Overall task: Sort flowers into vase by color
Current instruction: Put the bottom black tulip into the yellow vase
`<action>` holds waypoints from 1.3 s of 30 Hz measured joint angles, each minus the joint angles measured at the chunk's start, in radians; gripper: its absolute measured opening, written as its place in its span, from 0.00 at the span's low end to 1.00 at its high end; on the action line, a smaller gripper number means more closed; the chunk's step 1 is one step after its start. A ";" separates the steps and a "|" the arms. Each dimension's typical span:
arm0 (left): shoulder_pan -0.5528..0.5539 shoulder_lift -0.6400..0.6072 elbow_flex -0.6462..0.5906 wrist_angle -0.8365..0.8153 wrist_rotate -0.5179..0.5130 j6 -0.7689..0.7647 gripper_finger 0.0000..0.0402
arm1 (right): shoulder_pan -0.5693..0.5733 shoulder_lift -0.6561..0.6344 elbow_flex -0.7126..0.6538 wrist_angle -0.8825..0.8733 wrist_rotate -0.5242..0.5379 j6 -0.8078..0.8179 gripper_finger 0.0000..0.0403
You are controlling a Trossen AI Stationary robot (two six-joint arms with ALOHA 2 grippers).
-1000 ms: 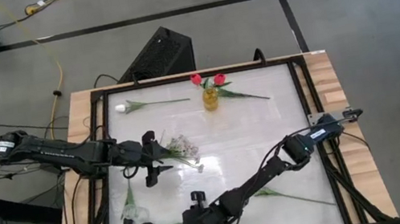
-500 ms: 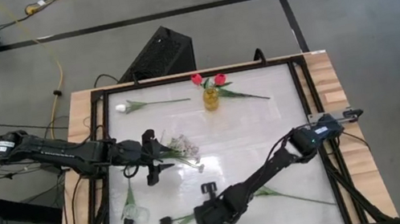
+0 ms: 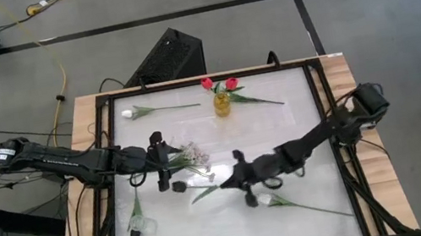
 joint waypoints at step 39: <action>0.041 0.298 0.000 0.734 0.280 0.003 0.60 | -0.192 0.107 0.116 0.529 -0.025 -0.216 0.05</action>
